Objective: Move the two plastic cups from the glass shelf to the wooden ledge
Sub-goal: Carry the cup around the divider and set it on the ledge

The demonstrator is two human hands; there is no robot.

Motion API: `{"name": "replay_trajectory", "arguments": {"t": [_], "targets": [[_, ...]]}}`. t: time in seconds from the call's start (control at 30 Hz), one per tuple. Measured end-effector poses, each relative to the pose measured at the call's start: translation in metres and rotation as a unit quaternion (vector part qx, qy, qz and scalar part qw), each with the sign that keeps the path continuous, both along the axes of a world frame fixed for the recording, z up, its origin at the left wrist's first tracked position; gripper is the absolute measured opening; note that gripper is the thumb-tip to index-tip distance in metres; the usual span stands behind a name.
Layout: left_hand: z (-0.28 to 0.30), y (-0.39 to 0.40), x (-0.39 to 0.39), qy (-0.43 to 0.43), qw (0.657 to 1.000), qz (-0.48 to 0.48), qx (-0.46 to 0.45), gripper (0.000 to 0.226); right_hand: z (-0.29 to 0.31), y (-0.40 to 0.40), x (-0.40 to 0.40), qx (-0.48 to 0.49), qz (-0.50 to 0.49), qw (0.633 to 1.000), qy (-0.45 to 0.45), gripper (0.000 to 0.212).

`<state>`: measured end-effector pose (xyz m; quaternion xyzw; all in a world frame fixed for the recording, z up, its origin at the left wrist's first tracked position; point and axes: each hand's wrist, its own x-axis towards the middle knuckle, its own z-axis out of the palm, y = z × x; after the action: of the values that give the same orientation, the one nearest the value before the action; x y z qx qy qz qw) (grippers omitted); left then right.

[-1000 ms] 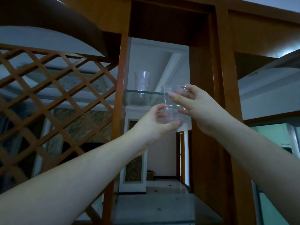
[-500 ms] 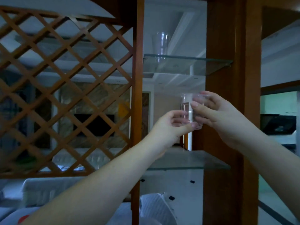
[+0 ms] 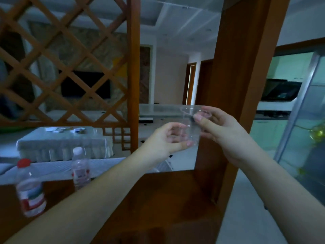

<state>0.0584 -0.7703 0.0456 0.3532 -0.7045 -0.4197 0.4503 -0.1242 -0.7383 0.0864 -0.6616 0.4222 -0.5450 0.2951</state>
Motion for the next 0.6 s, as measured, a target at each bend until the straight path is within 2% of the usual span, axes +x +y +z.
{"name": "replay_trajectory", "arguments": {"t": [0.17, 0.4, 0.5, 0.6], "targets": [[-0.021, 0.008, -0.014, 0.0, 0.999, 0.006, 0.031, 0.06, -0.027, -0.003, -0.016, 0.017, 0.003, 1.0, 0.012, 0.077], [-0.04, 0.012, -0.043, -0.01, 0.997, 0.042, 0.058, 0.055, -0.051, -0.012, -0.047, 0.02, 0.023, 0.999, 0.026, 0.089], [-0.057, 0.013, -0.055, -0.008, 0.995, 0.056, 0.076, 0.051, -0.067, -0.015, -0.056, 0.033, 0.032, 0.998, 0.038, 0.087], [-0.078, 0.02, -0.059, -0.005, 0.992, 0.077, 0.096, 0.057, -0.086, -0.014, -0.058, 0.042, 0.047, 0.996, 0.061, 0.08]]}}
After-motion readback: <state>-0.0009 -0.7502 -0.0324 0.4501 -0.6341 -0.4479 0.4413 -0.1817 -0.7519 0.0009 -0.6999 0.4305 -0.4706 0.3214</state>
